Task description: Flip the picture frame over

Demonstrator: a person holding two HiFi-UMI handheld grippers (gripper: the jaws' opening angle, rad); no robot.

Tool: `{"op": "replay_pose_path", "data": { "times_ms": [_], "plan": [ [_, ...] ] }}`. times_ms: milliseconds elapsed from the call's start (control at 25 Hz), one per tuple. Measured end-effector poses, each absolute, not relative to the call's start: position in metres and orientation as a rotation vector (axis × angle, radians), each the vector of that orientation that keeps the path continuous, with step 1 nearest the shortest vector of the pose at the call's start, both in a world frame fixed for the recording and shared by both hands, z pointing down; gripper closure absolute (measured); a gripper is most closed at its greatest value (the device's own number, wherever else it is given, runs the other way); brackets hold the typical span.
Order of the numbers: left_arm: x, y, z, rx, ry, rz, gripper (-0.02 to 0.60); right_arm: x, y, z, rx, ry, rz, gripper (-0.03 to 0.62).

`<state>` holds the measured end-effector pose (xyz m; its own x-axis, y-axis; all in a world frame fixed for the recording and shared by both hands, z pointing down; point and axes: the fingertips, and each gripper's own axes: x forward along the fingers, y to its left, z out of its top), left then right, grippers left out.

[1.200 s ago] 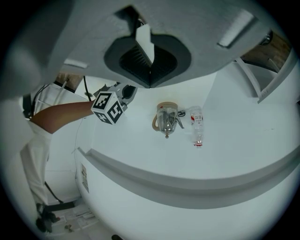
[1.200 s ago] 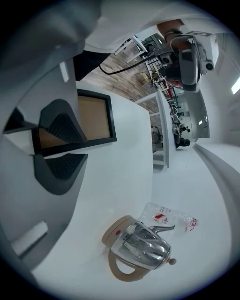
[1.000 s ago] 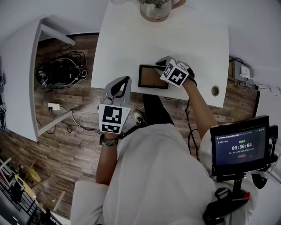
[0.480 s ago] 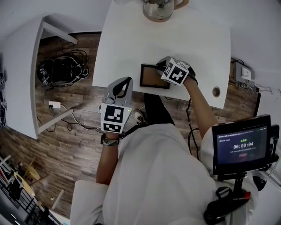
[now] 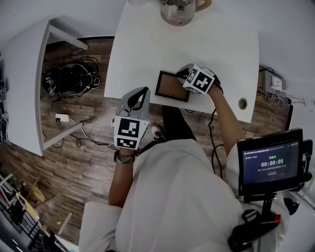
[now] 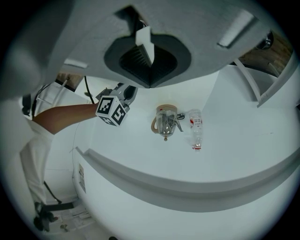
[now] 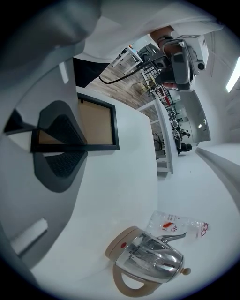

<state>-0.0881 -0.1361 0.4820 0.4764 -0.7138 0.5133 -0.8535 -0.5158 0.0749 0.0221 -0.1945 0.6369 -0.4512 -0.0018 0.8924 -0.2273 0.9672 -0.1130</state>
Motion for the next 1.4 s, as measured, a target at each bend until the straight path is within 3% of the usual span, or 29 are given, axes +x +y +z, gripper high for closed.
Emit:
{"op": "replay_pose_path", "data": {
  "times_ms": [640,1400],
  "plan": [
    [-0.08,-0.144,0.491,2.417,-1.289,0.629,0.578,0.032,-0.221,0.606,0.271,-2.056,0.186,0.548],
    [-0.019,-0.135,0.594,2.316,-1.065,0.612,0.578,0.037,-0.22,0.602,0.289,-2.037,0.18,0.548]
  ]
}}
